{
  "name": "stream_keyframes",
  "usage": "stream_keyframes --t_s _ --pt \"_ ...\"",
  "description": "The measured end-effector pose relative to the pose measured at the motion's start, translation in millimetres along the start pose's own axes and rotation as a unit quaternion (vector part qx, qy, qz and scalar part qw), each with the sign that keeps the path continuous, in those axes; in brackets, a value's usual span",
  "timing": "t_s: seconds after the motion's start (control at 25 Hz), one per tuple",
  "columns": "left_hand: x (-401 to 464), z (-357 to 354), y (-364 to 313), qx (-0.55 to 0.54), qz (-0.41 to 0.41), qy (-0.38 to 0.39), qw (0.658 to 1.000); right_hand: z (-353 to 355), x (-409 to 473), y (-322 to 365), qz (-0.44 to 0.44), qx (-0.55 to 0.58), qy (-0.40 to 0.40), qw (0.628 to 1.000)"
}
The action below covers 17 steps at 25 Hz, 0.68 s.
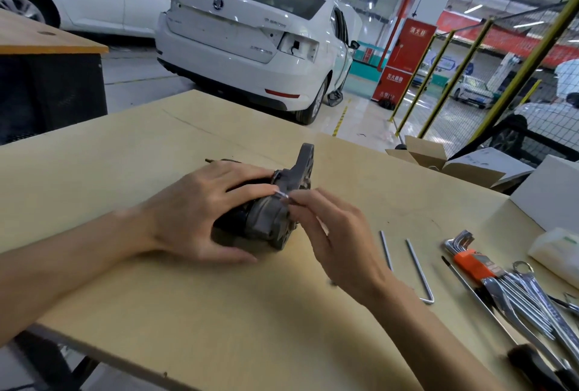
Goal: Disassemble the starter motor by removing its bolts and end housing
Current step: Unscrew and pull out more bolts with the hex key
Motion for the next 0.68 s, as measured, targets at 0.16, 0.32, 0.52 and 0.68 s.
stream_keyframes --t_s 0.16,0.32,0.52,0.68 --pt "8.4 16.3 -21.4 -0.008 -0.028 -0.138 0.99 7.8 0.5 16.7 0.191 -0.175 -0.007 0.966" --pt "13.2 19.0 -38.7 0.018 -0.062 -0.193 0.979 -1.6 -2.2 32.9 0.232 -0.195 0.002 0.953" --pt "4.8 48.1 -41.6 0.018 -0.045 -0.307 0.951 26.0 3.5 51.9 0.126 -0.082 -0.117 0.982" --pt "4.6 43.5 -53.9 0.032 -0.116 -0.295 0.948 -14.8 -19.8 12.8 -0.323 0.296 0.006 0.899"
Point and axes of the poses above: each hand's wrist, its own x-axis towards the middle knuckle, its own z-axis out of the back of the hand, y = z × x, the point moved 10 cm from there along x, towards the middle knuckle, and after that the axes turned 15 degrees about -y, right-handed, at the moved point
